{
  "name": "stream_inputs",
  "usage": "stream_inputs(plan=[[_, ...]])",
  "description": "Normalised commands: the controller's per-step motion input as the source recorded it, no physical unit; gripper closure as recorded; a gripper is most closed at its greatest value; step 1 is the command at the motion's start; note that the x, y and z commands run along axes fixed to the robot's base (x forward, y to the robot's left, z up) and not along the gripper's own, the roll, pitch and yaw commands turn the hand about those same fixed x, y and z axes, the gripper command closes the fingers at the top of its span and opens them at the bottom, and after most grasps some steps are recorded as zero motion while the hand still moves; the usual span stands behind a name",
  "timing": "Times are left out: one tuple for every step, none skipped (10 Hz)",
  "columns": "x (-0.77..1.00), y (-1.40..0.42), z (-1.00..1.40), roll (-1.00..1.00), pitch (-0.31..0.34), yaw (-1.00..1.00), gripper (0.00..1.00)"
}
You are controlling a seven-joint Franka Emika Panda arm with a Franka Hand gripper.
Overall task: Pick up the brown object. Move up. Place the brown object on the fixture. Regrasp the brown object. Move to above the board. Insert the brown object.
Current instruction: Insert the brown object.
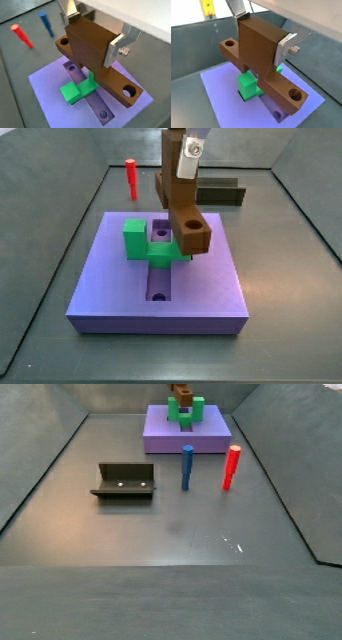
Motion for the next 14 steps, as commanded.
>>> stream_inputs(plan=[[0.0,-0.23,0.05,0.17,-0.24,-0.61,1.0],[-0.1,-0.17,0.1,0.28,-0.276,-0.5,1.0],[-0.31,0.0,0.14,0.21,-0.361,-0.15,1.0],[-0.15,0.0,0.11,0.31,-0.276,-0.18,1.0],[-0.13,0.0,0.0,0.09,-0.206,-0.23,1.0],[-0.15,0.0,-0.17,-0.04,-0.181,-0.15,1.0],[0.0,0.0,0.0,-0.02,0.0,-0.01,1.0],[0.0,0.03,-0.19,-0.01,0.036,-0.21,1.0],[-0.08,0.08,-0.11,0.0,0.087,-0.27,1.0],[-0.24,0.13,-0.02,0.0,0.054,-0.23,1.0],[-0.29,0.02,-0.05,0.0,0.044,-0.15,1.0],[-0.17,-0.17,-0.01,0.0,0.03,0.0,1.0],[0.0,-0.21,-0.04,0.04,0.056,0.02,1.0],[0.0,-0.15,-0.07,0.06,0.057,0.1,1.0]])
